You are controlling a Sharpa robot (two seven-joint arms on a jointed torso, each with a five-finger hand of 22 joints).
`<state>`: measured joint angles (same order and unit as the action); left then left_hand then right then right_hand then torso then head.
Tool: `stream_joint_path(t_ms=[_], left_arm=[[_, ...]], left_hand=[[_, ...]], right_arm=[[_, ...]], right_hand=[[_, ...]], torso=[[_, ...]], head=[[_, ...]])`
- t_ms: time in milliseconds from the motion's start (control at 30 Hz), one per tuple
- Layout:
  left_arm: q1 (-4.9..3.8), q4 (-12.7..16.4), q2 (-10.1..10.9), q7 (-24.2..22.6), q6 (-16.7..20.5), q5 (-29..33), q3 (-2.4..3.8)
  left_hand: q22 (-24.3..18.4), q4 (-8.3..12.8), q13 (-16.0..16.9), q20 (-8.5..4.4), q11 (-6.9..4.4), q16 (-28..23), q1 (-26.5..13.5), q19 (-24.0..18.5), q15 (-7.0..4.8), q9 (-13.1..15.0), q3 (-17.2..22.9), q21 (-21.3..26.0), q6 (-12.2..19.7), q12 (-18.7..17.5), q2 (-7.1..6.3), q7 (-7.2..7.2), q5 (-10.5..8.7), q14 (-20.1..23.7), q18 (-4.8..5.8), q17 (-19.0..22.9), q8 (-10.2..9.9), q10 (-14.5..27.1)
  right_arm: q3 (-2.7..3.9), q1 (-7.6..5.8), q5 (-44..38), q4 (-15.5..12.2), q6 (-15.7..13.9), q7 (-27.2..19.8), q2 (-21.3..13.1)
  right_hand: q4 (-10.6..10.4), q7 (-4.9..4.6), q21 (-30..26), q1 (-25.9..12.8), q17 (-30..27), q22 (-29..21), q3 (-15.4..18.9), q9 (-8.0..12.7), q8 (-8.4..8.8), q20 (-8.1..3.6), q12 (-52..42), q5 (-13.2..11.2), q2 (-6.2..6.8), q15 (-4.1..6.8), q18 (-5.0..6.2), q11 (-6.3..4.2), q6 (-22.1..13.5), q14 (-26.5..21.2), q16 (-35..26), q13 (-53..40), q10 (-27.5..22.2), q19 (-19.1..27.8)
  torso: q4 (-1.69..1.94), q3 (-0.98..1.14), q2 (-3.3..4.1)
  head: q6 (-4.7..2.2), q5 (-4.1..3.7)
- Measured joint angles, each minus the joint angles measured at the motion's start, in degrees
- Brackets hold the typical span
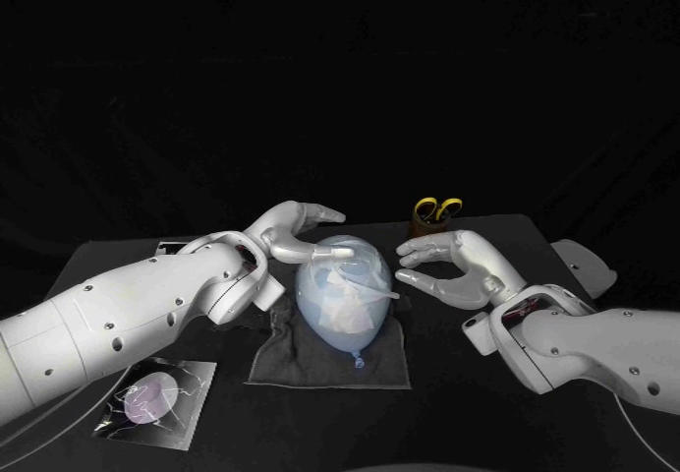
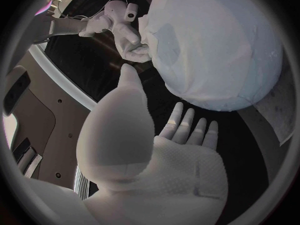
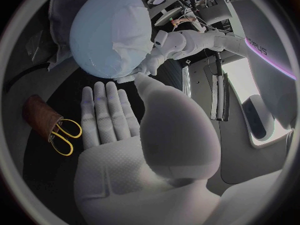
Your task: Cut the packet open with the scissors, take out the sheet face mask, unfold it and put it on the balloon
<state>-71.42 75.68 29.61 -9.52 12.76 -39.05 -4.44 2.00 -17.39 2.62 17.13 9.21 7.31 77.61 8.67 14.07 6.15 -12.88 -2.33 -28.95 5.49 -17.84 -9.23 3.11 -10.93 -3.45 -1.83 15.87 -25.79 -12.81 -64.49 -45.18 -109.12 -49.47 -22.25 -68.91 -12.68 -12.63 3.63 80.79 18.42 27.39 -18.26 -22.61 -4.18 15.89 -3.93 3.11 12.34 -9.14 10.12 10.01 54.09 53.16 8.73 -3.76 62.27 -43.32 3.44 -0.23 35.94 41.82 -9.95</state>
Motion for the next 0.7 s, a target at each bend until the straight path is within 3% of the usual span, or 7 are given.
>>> stream_joint_path(t_ms=[267,500,700], left_arm=[[-0.02,-1.24,-1.80,1.70,-0.42,-1.95,0.04],[-0.03,-1.54,-2.53,3.21,-1.55,-3.84,0.04],[-0.03,-1.46,-2.61,4.22,-2.67,-5.24,0.04]], left_hand=[[-0.02,0.00,0.00,0.18,-0.01,-0.41,-0.04,-0.18,0.28,0.06,0.00,0.00,0.08,-0.38,-0.04,0.09,0.00,0.28,-0.01,0.00,0.00,0.39],[-0.10,0.00,0.01,0.17,-0.35,-0.88,0.48,-0.19,0.08,0.15,0.00,0.21,-0.02,-0.70,-0.07,-0.01,0.00,0.89,-0.01,-0.01,0.00,0.74],[-0.09,0.00,0.01,-0.02,-0.71,-1.15,0.74,-0.38,0.07,0.20,0.00,0.21,-0.02,-1.08,0.12,-0.01,0.00,1.31,-0.01,0.04,0.00,1.10]], right_arm=[[-0.05,0.47,-0.07,0.03,-0.47,-1.06,-0.07],[-0.06,0.55,-0.51,0.33,-0.80,-1.05,-0.07],[-0.09,0.60,-4.16,0.80,-0.78,-0.15,-0.09]], right_hand=[[0.50,-0.32,0.00,0.17,-2.80,-4.33,3.65,1.32,0.00,0.62,0.00,0.00,-1.21,-0.89,-0.05,0.59,-0.33,-1.30,-2.54,0.13,-2.33,3.69],[0.82,-0.49,0.00,0.49,-4.31,-6.42,6.06,2.23,0.00,0.90,0.22,0.00,-1.52,-1.30,-0.17,1.15,-0.96,-2.56,-3.91,0.12,-4.04,5.22],[0.66,-0.24,0.00,0.76,-5.98,-8.38,10.48,3.33,0.00,0.81,0.22,0.11,-2.37,-1.92,-0.43,1.68,-2.32,-3.95,-4.63,0.12,-5.90,6.52]], torso=[[0.05,0.03,0.00],[0.05,0.00,0.01],[0.09,-0.02,0.04]], head=[[-0.41,0.36],[0.04,0.37],[0.29,0.37]])
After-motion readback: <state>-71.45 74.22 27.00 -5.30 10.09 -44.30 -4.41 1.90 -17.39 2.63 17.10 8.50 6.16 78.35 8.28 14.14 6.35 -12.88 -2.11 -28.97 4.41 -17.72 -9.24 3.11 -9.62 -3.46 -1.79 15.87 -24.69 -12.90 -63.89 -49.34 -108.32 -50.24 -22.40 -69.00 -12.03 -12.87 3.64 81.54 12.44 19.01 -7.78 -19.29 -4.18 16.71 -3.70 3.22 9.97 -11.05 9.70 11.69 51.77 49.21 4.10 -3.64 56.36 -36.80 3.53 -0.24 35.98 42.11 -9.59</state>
